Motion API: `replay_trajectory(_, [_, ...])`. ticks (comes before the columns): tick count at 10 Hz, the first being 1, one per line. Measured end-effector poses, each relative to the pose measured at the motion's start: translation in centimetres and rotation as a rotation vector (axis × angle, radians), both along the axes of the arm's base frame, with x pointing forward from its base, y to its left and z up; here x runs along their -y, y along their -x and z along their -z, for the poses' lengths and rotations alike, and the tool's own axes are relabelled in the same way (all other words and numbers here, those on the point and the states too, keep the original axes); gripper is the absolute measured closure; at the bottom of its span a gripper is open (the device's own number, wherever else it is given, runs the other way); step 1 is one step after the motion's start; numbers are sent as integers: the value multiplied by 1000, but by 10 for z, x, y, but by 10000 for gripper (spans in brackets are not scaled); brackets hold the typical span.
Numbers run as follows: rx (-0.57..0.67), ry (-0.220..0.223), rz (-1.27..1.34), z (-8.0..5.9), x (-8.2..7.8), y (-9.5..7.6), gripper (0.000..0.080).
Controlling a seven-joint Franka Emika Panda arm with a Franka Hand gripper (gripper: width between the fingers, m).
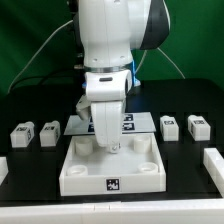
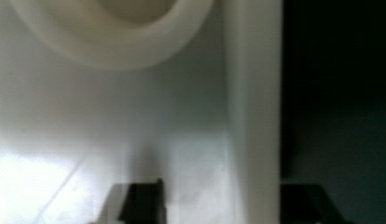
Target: Assemble one leg
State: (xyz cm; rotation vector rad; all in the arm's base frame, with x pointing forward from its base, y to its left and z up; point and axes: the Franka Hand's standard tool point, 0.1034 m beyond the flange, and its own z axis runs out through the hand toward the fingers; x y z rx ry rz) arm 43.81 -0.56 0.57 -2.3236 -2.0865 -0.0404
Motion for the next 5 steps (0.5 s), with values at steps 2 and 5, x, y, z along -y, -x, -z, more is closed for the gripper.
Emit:
replay_trajectory(2, [0,0,3,0,0,0,742])
replay_trajectory(5, [0,1,4,0,1,0,742])
